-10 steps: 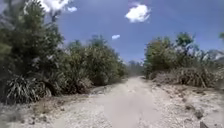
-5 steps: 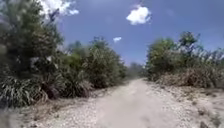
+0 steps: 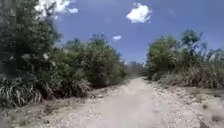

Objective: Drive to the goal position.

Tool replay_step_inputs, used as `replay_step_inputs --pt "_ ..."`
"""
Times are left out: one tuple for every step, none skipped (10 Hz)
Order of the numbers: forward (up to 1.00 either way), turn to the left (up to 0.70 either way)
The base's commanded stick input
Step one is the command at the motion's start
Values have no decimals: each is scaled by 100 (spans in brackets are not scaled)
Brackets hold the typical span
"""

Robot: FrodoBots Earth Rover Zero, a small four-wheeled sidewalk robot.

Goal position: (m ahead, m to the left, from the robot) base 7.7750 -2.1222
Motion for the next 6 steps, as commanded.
replay_step_inputs --pt "45 0" --pt "45 0" --pt "45 0" --pt "45 0" --pt "45 0" --pt "45 0"
